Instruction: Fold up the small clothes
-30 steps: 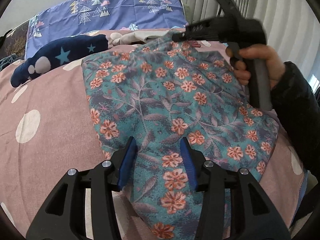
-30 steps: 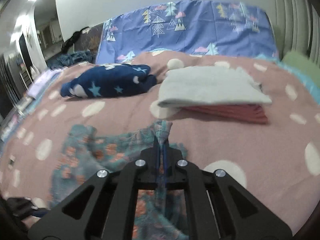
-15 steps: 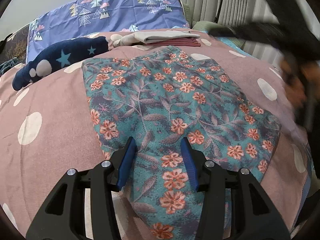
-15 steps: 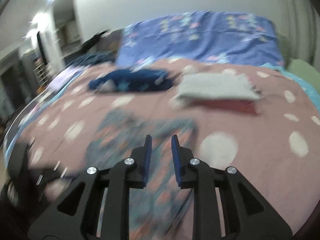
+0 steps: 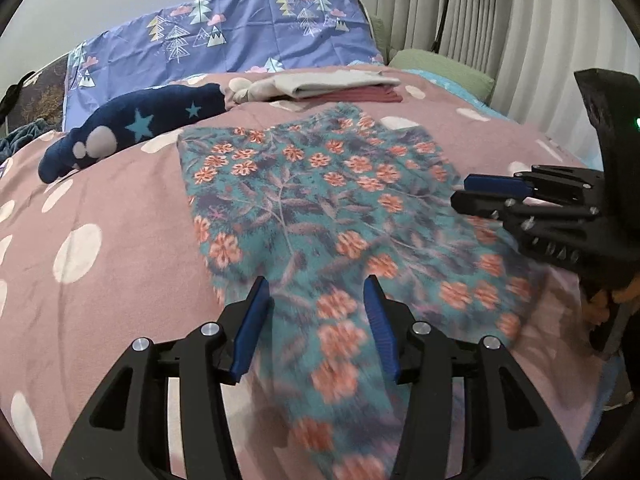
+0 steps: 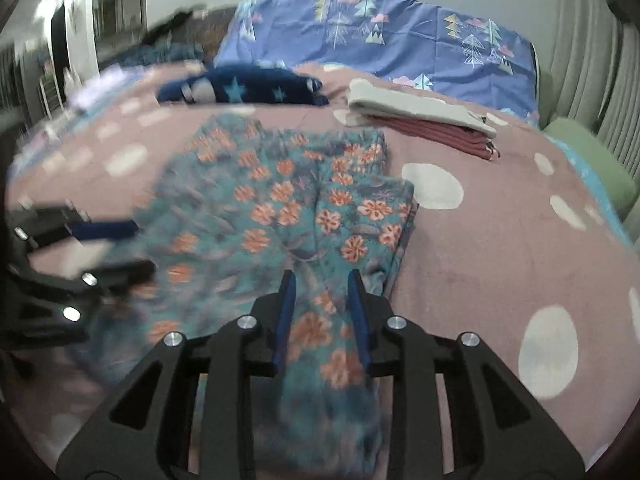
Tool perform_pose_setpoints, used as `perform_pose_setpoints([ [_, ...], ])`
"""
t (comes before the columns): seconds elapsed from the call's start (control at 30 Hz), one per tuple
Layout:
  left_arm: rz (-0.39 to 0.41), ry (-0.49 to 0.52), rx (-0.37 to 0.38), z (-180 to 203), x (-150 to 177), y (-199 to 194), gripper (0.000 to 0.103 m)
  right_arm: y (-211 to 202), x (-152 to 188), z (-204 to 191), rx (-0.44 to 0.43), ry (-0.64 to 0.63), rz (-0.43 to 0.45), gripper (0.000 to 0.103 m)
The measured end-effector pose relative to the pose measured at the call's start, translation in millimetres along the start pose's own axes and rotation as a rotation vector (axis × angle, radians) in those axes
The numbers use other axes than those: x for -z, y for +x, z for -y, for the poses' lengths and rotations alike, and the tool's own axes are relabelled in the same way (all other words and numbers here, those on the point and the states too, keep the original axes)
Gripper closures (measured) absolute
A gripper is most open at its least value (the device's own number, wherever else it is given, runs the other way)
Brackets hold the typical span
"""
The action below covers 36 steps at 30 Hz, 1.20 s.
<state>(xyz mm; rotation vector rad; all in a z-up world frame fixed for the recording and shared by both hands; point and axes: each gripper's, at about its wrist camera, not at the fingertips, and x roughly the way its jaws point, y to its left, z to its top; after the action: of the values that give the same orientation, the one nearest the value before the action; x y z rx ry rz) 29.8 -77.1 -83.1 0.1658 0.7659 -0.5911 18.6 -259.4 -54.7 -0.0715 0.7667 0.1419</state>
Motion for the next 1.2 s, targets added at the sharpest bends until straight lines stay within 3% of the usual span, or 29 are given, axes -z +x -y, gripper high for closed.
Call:
perform_pose_setpoints([
  [0.07, 0.000, -0.007, 0.026, 2, 7, -11, 0.051, -7, 9, 5, -0.017, 0.018, -0.010, 0.075],
  [0.23, -0.072, 0.002, 0.009, 0, 34, -8, 0.035, 2, 40, 18, -0.040, 0.109, -0.077, 0.073],
  [0.4, -0.090, -0.022, 0.019, -3, 33, -9, 0.035, -3, 34, 21, -0.051, 0.140, -0.089, 0.069],
  [0.5, -0.083, -0.057, 0.061, -12, 30, -15, 0.035, -10, 26, 33, -0.107, 0.177, -0.077, 0.050],
  [0.67, -0.047, -0.155, 0.055, -38, 9, -13, 0.035, -9, 6, 64, -0.203, 0.281, -0.070, 0.048],
  [0.8, -0.059, -0.217, 0.090, -53, -1, 1, 0.035, 15, -4, 72, -0.225, 0.296, -0.114, 0.048],
  [0.9, -0.092, -0.276, 0.117, -59, 0, 21, 0.035, 30, -2, 72, -0.281, 0.327, -0.141, 0.039],
  [1.2, -0.074, -0.316, 0.186, -71, -18, 45, 0.033, 48, -9, 77, -0.360, 0.320, -0.123, 0.034],
])
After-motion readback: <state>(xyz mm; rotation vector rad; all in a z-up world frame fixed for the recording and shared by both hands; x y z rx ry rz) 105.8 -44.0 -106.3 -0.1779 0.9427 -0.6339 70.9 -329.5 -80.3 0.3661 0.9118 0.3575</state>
